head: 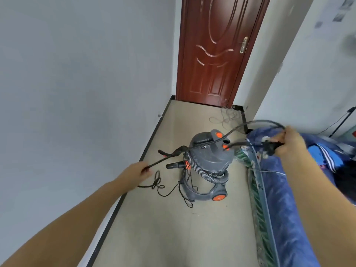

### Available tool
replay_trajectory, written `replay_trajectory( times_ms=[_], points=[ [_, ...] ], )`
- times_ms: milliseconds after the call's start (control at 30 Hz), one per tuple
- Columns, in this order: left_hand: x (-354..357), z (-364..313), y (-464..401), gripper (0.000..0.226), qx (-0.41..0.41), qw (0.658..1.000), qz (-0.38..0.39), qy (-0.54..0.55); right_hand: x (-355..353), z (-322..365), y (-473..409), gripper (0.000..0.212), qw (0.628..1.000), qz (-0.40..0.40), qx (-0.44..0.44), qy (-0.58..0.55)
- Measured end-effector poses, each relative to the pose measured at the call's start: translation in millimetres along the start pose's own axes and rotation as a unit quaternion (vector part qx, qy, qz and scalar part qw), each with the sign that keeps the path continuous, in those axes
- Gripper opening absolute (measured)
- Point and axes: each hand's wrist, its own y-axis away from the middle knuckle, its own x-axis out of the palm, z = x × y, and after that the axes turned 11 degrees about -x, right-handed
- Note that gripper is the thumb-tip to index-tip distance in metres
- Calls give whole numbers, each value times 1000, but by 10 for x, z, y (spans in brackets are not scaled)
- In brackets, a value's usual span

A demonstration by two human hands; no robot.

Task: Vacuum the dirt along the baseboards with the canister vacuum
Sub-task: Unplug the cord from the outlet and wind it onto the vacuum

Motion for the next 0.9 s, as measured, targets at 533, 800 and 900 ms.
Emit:
replay_trajectory(
  times_ms=[533,800,900],
  points=[
    [165,-1888,-998,42,88,992,-70,-64,899,-566,-86,40,652,547,-153,503],
    [191,-1396,-1243,42,-38,978,-17,202,539,111,-1044,24,912,399,19,92],
    [160,-1031,-1319,38,-79,978,-21,192,395,232,-1412,18,952,294,53,-61]
  ],
)
